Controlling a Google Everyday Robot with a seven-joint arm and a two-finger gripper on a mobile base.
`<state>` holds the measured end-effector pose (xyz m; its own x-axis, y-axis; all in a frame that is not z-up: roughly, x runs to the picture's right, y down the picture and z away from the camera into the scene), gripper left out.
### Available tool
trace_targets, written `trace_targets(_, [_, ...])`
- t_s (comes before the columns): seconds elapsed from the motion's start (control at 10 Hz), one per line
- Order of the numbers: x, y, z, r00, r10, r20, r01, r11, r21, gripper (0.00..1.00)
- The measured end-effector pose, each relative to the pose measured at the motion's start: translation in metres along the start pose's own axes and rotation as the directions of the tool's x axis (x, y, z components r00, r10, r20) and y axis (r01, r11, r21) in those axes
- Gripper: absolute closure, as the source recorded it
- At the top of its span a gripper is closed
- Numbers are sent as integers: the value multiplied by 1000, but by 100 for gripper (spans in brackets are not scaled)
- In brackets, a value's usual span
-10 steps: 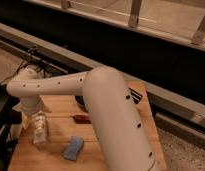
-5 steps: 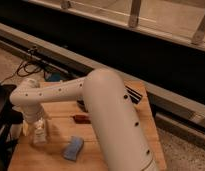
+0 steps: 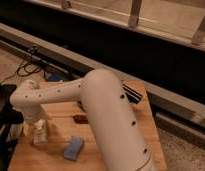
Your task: Place the bottle in the ceramic bowl
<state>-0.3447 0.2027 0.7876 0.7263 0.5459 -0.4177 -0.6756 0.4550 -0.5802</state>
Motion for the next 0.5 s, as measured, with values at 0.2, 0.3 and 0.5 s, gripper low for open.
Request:
trace_targets(0.2, [0,0,2,1000,10,-14,-10,1000,-2,20])
trace_targets(0.3, [1,3,9,1000,15,-25,-15,1000,-8,20])
trace_targets(0.5, [6,0,31,998,28,-62,-30,999,-32,20])
